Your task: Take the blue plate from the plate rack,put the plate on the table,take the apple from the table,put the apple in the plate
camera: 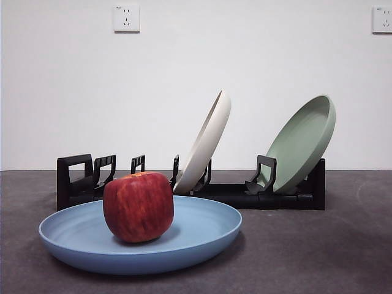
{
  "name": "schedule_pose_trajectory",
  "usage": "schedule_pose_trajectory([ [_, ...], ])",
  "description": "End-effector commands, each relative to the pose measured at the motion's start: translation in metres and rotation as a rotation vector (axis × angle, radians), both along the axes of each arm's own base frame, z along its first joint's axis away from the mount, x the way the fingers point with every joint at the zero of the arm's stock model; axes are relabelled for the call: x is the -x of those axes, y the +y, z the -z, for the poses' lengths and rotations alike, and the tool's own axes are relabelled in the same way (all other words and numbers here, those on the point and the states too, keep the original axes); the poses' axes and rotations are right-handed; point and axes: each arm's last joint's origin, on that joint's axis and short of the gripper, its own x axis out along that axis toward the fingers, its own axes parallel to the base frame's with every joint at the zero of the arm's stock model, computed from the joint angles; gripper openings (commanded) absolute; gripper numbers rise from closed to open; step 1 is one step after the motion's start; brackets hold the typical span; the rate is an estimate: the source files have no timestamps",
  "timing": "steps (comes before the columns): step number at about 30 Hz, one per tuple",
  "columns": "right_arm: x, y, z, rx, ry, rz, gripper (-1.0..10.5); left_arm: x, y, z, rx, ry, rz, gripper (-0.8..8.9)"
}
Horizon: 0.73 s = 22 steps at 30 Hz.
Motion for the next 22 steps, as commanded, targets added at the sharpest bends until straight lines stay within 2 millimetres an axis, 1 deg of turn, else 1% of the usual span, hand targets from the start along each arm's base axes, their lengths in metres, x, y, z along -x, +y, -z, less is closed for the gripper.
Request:
schedule_pose_trajectory([
  [1, -0.0001, 0.0, 0.0045, -0.021, 0.014, 0.003, 0.0, -0.0007, 0.0003, 0.0044, -0.001, 0.006, -0.002, -0.03],
  [4, -0.0001, 0.0, 0.0044, -0.06, 0.018, 0.01, 0.0, -0.0007, 0.0003, 0.0044, -0.001, 0.006, -0.002, -0.03],
  [22, -0.0005, -0.0001, 0.005, -0.058, 0.026, 0.017, 0.0, -0.0007, 0.0003, 0.0044, -0.001, 0.006, -0.002, -0.03],
])
